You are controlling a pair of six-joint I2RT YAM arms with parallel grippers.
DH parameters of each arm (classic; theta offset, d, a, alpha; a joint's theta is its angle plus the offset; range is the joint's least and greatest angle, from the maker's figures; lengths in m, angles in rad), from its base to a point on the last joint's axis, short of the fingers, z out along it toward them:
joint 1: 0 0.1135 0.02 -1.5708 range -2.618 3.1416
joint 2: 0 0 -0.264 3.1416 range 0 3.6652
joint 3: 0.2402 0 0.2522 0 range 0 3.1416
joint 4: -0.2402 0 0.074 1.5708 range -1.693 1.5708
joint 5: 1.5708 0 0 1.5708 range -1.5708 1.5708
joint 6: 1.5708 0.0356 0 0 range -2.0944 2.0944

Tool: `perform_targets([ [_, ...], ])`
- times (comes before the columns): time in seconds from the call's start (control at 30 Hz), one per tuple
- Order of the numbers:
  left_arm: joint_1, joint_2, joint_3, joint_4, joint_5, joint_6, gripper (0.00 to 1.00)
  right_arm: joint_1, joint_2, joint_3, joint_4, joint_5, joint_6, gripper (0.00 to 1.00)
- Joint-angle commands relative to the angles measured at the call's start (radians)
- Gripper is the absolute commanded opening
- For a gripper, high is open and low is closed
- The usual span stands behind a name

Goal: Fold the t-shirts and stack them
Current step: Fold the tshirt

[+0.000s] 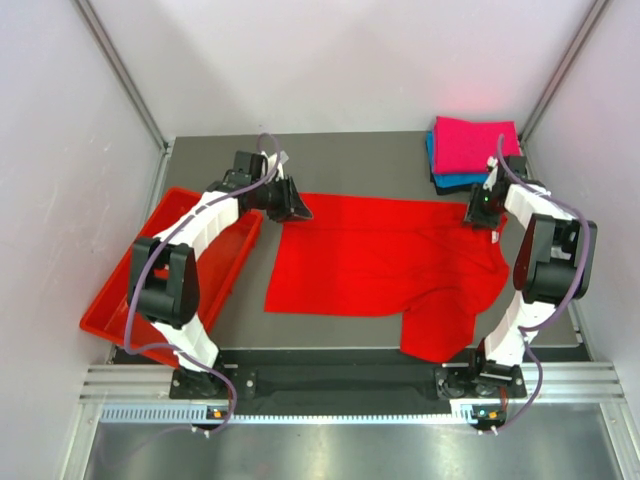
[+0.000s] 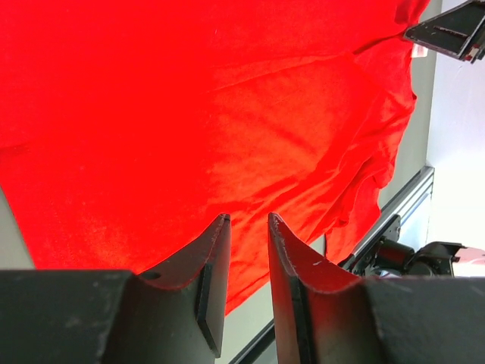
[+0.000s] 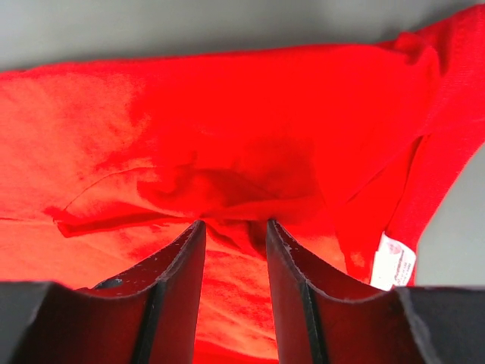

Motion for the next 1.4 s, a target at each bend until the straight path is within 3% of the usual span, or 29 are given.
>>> perform_targets([
  [0.0,0.002,-0.026,-0.01,0.054,-0.003,0.002,0.31,-0.005,0.005,-0.005,0.008,-0.037,-0.021,0.38],
  [0.2,0.001,-0.028,-0.013,0.051,-0.012,0.005,0.31,-0.005,-0.007,-0.029,0.008,-0.049,-0.024,0.31],
  [0.3,0.002,-0.032,-0.013,0.046,-0.017,0.007,0.31,-0.002,-0.039,-0.039,-0.01,-0.051,-0.012,0.04],
  [0.33,0.002,-0.034,-0.013,0.048,-0.021,0.005,0.31,0.004,-0.051,-0.048,-0.013,-0.052,-0.003,0.0],
  [0.77,0.001,-0.023,-0.035,0.057,-0.02,-0.01,0.31,0.154,-0.312,-0.229,-0.087,0.049,0.066,0.0],
  [1.37,-0.007,-0.002,-0.044,0.064,-0.05,-0.019,0.32,0.319,-0.413,-0.399,0.007,0.093,0.189,0.0],
])
